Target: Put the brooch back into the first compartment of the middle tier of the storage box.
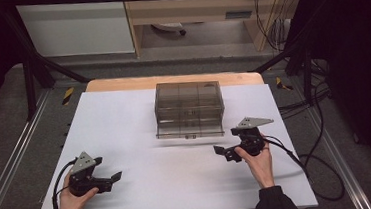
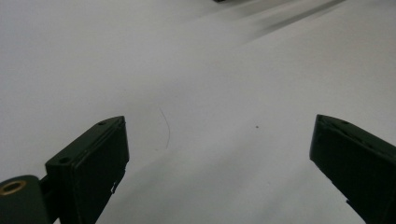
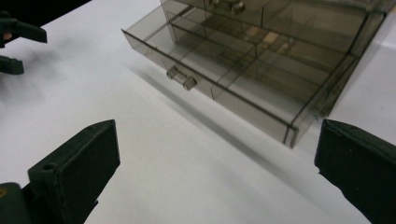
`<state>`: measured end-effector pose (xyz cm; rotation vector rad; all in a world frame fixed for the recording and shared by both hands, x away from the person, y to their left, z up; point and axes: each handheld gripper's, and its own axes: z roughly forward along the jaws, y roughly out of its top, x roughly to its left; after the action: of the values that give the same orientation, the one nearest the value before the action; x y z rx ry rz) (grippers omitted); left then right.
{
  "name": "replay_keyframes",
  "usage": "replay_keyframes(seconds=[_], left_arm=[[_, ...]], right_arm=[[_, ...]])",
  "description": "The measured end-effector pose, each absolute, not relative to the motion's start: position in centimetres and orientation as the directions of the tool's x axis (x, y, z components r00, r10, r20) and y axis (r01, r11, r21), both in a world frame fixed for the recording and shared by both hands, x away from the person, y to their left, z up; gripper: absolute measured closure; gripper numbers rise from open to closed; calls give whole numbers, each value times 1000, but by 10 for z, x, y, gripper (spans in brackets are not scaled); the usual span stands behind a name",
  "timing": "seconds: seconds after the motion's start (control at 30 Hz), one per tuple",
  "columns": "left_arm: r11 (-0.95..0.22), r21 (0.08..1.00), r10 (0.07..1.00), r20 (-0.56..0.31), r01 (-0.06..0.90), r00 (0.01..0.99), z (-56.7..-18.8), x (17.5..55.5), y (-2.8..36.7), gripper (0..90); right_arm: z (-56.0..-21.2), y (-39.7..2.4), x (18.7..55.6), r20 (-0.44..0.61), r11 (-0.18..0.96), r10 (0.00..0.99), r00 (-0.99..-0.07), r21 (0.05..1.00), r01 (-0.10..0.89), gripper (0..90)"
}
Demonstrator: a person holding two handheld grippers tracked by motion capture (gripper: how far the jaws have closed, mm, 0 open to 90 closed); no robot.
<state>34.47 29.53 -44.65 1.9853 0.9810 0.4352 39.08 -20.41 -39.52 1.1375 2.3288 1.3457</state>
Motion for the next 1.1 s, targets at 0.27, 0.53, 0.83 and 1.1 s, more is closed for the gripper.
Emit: replay_keyframes(seconds=[0.27, 0.53, 0.83, 1.1], left_arm=[[-324, 819, 774, -59, 474, 631, -446, 344, 296, 43], [-331, 815, 771, -56, 475, 634, -447, 345, 295, 43], [-332, 815, 770, -56, 474, 635, -447, 344, 294, 43], [-335, 815, 767, -55, 473, 639, -447, 344, 294, 43]], right_arm=[[-412, -224, 380, 195, 272, 714, -673, 808, 523, 5], [-429, -247, 369, 215, 267, 716, -664, 795, 545, 7], [-442, -265, 357, 219, 270, 721, -658, 785, 557, 11], [-451, -275, 349, 226, 268, 724, -652, 779, 567, 6]])
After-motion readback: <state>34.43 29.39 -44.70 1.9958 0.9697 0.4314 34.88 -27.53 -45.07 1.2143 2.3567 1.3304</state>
